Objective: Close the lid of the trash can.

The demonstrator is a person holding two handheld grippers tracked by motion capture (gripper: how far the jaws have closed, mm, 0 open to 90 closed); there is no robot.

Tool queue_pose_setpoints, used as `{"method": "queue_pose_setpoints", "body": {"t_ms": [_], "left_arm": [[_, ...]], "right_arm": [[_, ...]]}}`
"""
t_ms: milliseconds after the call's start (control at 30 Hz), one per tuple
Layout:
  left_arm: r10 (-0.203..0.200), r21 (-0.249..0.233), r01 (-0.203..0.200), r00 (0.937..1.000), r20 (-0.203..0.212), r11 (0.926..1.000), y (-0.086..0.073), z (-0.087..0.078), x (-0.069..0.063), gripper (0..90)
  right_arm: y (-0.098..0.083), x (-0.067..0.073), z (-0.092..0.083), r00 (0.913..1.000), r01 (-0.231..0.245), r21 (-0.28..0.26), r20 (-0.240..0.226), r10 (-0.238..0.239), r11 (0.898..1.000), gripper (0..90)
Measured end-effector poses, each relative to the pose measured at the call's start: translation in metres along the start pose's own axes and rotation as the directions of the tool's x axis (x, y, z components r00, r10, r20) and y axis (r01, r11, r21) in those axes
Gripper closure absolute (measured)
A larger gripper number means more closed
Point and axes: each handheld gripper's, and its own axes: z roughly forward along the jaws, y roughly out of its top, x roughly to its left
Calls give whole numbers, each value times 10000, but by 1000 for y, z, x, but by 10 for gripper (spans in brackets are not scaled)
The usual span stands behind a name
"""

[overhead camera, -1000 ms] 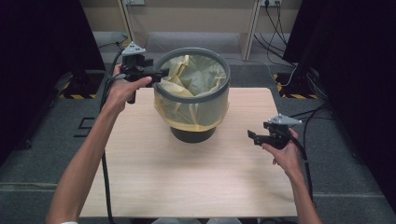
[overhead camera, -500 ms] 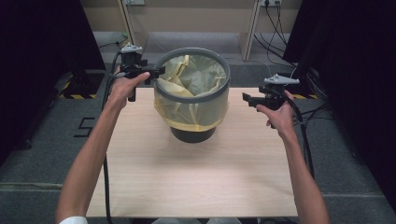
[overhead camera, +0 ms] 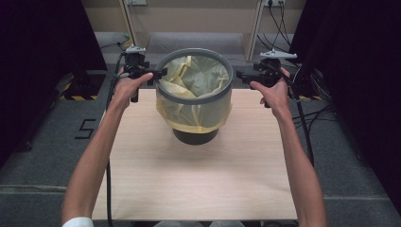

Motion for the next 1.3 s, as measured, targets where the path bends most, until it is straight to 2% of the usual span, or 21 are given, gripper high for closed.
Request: {"method": "queue_pose_setpoints", "body": {"t_ms": [167, 300, 433, 500, 533, 633, 667, 767, 800, 833, 967, 1033, 1133, 1233, 1300], "left_arm": [[-172, 13, 172, 9998, -142, 9999, -1, 0, 6, 149], [-70, 65, 71, 9998, -195, 10000, -1, 2, 5, 146], [-156, 31, 157, 9997, -200, 9999, -3, 3, 4, 142], [-250, 36, 251, 9995, -182, 9997, -4, 3, 5, 140], [-363, 61, 364, 9992, -168, 9993, -5, 4, 5, 140], [-336, 115, 340, 9990, -283, 9994, -6, 6, 4, 136], [-300, 123, 304, 9990, -343, 9995, -7, 6, 3, 138], [135, -4, -136, 9967, -796, 9999, -8, 6, -2, 147], [135, -4, -136, 9967, -796, 9999, -8, 6, -2, 147], [299, -186, -319, 9945, -1003, 9993, -10, 5, -4, 150], [304, -255, -327, 9957, -880, 9991, -12, 6, -5, 162], [247, -227, -262, 9978, -621, 9994, -12, 6, -4, 162], [382, -124, -390, 9977, -556, 9992, -9, 4, -6, 163], [744, 57, -742, 9954, -597, 9972, -7, 2, -10, 171], [759, 87, -755, 9949, -658, 9971, -6, 1, -11, 171]], "right_arm": [[9, 7, 6, 10000, -56, -392, -72, 54, 9992, 204], [9, 13, 13, 9994, 237, -107, -240, -240, 9997, 194], [6, 15, 18, 9992, 239, -40, -319, -240, 9997, 195], [3, 15, 21, 9990, 121, -41, -429, -122, 9999, 195], [-1, 13, 23, 9979, -157, -62, -627, 153, 9999, 195], [-5, 10, 25, 9958, -473, -36, -786, 468, 9989, 196], [-7, 10, 25, 9954, -541, -79, -801, 533, 9985, 203], [-7, 11, 24, 9958, -558, -89, -726, 550, 9984, 205], [-7, 11, 24, 9958, -558, -89, -726, 550, 9984, 205], [-7, 13, 24, 9972, -448, -136, -612, 438, 9989, 204], [-7, 14, 24, 9983, -332, -165, -485, 323, 9993, 204], [-6, 14, 23, 9985, -306, -121, -447, 301, 9995, 206], [-4, 16, 21, 9982, -234, 49, -557, 236, 9997, 208], [-3, 22, 13, 9972, 44, -11, -744, -44, 10000, 206], [-4, 26, 10, 9968, 208, 25, -767, -206, 9998, 202]]}}
